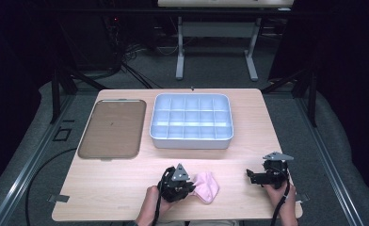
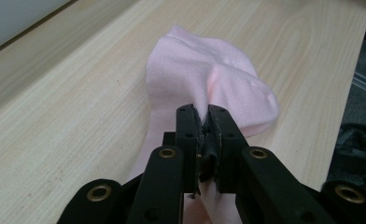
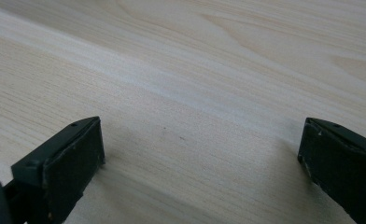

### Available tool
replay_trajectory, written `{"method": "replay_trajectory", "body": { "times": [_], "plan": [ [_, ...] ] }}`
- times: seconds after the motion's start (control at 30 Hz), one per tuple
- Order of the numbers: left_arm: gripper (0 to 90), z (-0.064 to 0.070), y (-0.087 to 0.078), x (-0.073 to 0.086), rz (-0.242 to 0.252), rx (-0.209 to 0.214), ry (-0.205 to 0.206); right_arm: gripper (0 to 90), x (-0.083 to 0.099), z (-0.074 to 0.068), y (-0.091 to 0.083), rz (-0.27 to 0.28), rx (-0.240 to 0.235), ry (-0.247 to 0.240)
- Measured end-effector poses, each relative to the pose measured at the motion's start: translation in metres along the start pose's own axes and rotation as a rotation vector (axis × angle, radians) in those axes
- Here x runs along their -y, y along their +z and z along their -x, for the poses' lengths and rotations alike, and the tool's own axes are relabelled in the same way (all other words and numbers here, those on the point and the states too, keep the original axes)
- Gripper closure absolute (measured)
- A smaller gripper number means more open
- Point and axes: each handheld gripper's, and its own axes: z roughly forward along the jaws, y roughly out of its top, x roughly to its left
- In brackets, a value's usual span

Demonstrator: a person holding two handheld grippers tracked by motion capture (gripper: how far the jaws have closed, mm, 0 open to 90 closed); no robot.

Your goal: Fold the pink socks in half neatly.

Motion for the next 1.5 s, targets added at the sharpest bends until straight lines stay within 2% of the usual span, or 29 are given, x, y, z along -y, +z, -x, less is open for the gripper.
{"method": "replay_trajectory", "body": {
  "times": [0.13,0.2,0.23,0.3,0.33,0.37,0.4,0.47,0.6,0.77,0.9,0.97,1.13,1.17,1.27,1.43,1.5],
  "plan": [
    [80.0,-0.001,0.005,0.006,0.002,-0.012,-0.005,0.0,0.000,0.000,0.000,0.000,0.000,0.000],
    [73.2,-0.003,0.007,0.008,-0.005,0.000,-0.006,0.0,0.000,0.000,0.000,0.000,0.000,0.001],
    [73.2,-0.003,0.008,0.009,-0.005,-0.004,-0.007,0.0,0.000,0.000,0.000,0.000,0.000,0.001],
    [62.3,-0.004,0.006,0.009,-0.006,-0.008,0.004,0.0,0.000,0.000,0.000,0.000,0.000,0.001],
    [60.2,-0.005,0.003,0.010,0.008,-0.022,-0.006,0.0,0.000,0.000,0.000,0.000,0.000,0.001],
    [47.7,-0.006,0.001,0.011,0.015,-0.028,-0.013,0.0,0.000,0.000,0.000,0.000,0.001,0.001],
    [47.7,-0.007,-0.003,0.012,0.026,-0.031,-0.030,0.0,0.000,0.000,0.000,0.000,0.001,0.001],
    [41.3,-0.010,-0.012,0.014,0.056,-0.045,-0.055,0.0,0.000,0.000,0.000,0.000,0.001,0.001],
    [37.8,-0.019,-0.026,0.021,0.065,-0.081,-0.106,0.0,0.000,0.000,0.000,0.000,0.001,0.001],
    [40.3,-0.033,-0.038,0.040,0.052,-0.124,-0.187,0.0,0.000,0.000,0.000,0.000,0.002,0.002],
    [45.8,-0.036,-0.039,0.049,0.035,-0.129,-0.226,0.0,0.000,0.000,0.000,0.001,0.002,0.002],
    [48.3,-0.036,-0.038,0.052,0.019,-0.127,-0.220,0.0,0.000,0.000,0.000,0.000,0.002,0.003],
    [56.0,-0.034,-0.032,0.058,0.013,-0.119,-0.216,0.0,0.000,-0.001,0.000,0.002,0.005,0.004],
    [58.5,-0.035,-0.033,0.059,0.010,-0.120,-0.205,0.0,0.000,-0.001,0.000,0.003,0.005,0.005],
    [61.4,-0.034,-0.033,0.059,0.007,-0.122,-0.201,0.0,0.000,-0.001,0.000,0.003,0.006,0.005],
    [69.2,-0.032,-0.032,0.057,-0.014,-0.134,-0.165,0.0,0.001,-0.001,0.000,0.005,0.007,0.003],
    [72.6,-0.031,-0.032,0.057,-0.006,-0.132,-0.168,0.0,0.001,-0.001,0.000,0.004,0.007,0.001]
  ]
}}
